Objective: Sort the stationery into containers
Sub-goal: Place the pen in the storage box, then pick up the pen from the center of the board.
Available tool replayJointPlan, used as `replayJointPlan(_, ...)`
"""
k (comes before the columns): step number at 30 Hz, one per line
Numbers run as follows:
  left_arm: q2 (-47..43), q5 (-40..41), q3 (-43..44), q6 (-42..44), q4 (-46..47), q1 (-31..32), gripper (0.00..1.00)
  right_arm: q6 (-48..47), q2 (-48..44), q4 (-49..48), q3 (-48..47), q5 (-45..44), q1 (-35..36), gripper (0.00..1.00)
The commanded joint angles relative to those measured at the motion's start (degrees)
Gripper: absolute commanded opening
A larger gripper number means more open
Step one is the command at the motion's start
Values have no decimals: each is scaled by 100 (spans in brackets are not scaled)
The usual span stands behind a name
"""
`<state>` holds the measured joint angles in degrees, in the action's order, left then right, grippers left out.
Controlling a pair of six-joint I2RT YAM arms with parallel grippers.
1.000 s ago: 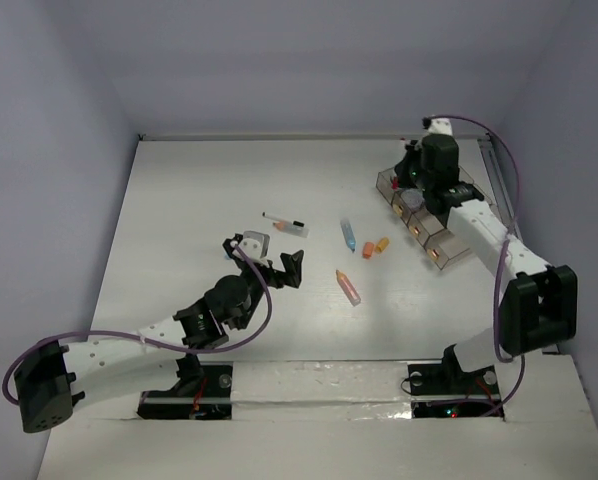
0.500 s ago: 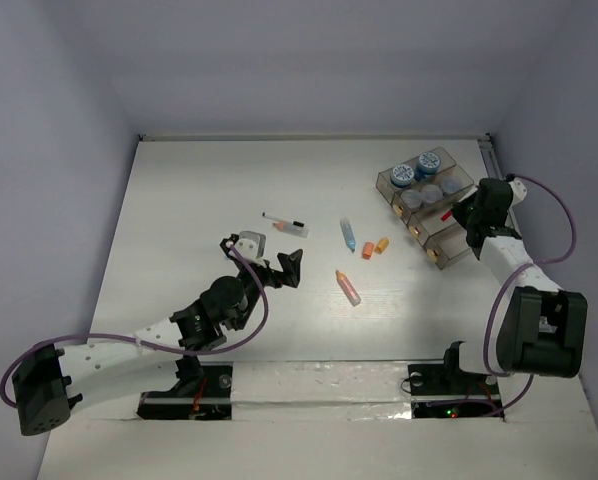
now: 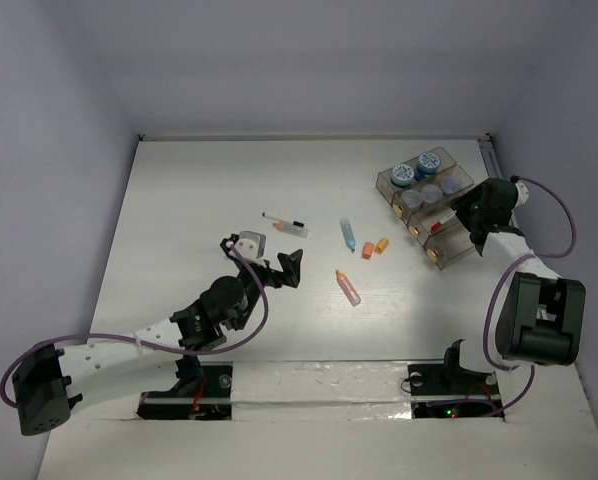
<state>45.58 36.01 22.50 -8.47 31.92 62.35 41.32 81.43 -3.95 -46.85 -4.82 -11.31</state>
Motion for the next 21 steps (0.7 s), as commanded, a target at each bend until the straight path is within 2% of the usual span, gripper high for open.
replayJointPlan(1,-14,-24,17,-32,253,-3,99,-19,-48,-335,-237,122,-55,51)
replayJointPlan(6,-41,-41,17,-41,253,-3,99,-141,-390,-475,-167,551,-55,56)
replayJointPlan(10,-111,2,0,-102,262,-3,99,-763,-505,-897,-341,2078,84,56)
replayJointPlan(11,-111,37,-9,-154,244,-3,99,-931,-470,-802,-490,2482,390,56)
replayJointPlan(13,-146,274,-18,-260,201,-3,99,-1605,-251,-329,-1033,2652,839,58)
replayJointPlan(14,-172,519,-26,-391,113,-55,99,-2045,-41,13,-1402,2679,1354,59)
replayJointPlan(18,-304,1012,-62,-664,-45,-117,99,-2602,495,324,-1958,2845,2367,61)
replayJointPlan(21,-585,1058,-149,-988,-221,-450,99,-2971,1145,683,-2582,2890,3026,62)
